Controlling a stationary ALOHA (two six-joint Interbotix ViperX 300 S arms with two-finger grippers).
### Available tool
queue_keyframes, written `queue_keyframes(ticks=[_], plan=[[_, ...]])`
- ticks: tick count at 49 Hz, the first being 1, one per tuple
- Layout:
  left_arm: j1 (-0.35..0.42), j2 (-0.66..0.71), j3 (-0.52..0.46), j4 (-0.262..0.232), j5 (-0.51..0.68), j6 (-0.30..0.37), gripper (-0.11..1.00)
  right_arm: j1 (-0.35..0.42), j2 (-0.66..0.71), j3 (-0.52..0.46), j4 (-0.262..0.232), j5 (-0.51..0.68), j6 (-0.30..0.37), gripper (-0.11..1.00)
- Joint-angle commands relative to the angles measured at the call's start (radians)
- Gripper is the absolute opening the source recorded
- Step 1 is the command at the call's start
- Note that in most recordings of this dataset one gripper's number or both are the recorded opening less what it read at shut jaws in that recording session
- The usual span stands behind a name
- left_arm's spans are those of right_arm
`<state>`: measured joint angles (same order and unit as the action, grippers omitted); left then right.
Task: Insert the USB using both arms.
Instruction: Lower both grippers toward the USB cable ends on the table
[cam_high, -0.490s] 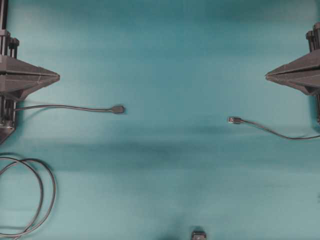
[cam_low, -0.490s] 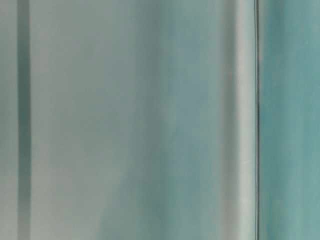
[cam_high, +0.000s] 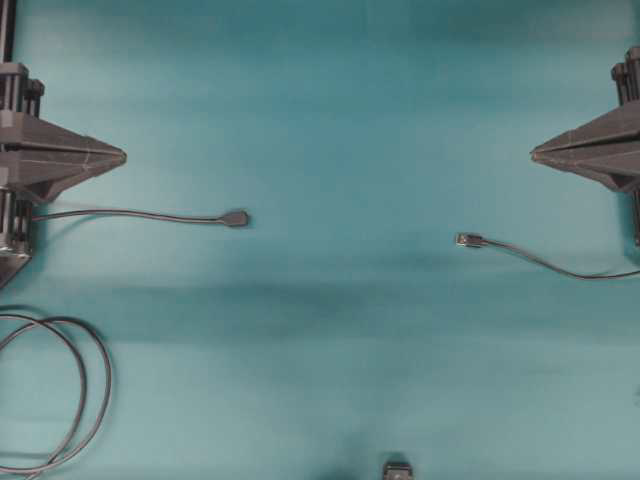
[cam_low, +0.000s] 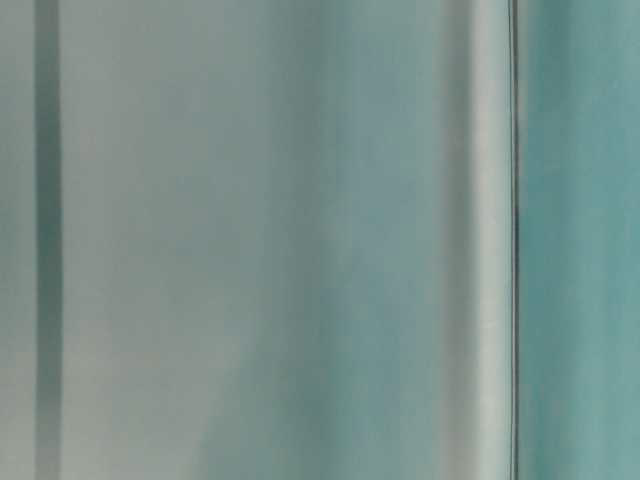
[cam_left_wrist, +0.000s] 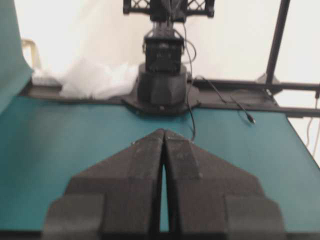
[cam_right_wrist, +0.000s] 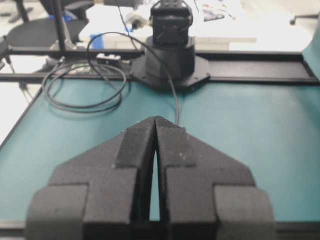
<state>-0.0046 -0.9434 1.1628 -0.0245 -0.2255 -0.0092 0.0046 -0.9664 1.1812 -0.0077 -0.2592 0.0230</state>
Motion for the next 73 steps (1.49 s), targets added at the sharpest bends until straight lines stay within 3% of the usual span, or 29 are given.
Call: queue_keyframes(ticks=[1,18,32,37,49,58,68,73], plan=[[0.002,0.031,-0.052,-0.005,0.074,-0.021,0.04,0.003,0.009,-0.051,-0.002,0.044,0.020,0.00],[0.002,0.158,-0.147,-0.009,0.325,-0.029,0.04,0.015,0.061,-0.126,-0.002,0.380,0.173,0.00],[0.006,0.282,-0.195,-0.008,0.534,-0.009,0.06,0.043,0.069,-0.129,-0.002,0.480,0.330,0.00],[0.006,0.328,-0.198,-0.005,0.522,-0.006,0.19,0.046,0.086,-0.130,-0.002,0.512,0.350,0.00],[0.006,0.413,-0.196,-0.005,0.494,-0.009,0.83,0.064,0.156,-0.127,-0.005,0.584,0.345,0.00],[0.006,0.492,-0.207,-0.005,0.491,-0.011,0.84,0.091,0.230,-0.132,-0.005,0.647,0.348,0.00],[0.006,0.563,-0.221,-0.005,0.497,-0.015,0.94,0.094,0.285,-0.138,-0.005,0.703,0.348,0.01],[0.006,0.588,-0.232,-0.003,0.485,-0.015,0.94,0.094,0.307,-0.138,-0.005,0.706,0.351,0.18]])
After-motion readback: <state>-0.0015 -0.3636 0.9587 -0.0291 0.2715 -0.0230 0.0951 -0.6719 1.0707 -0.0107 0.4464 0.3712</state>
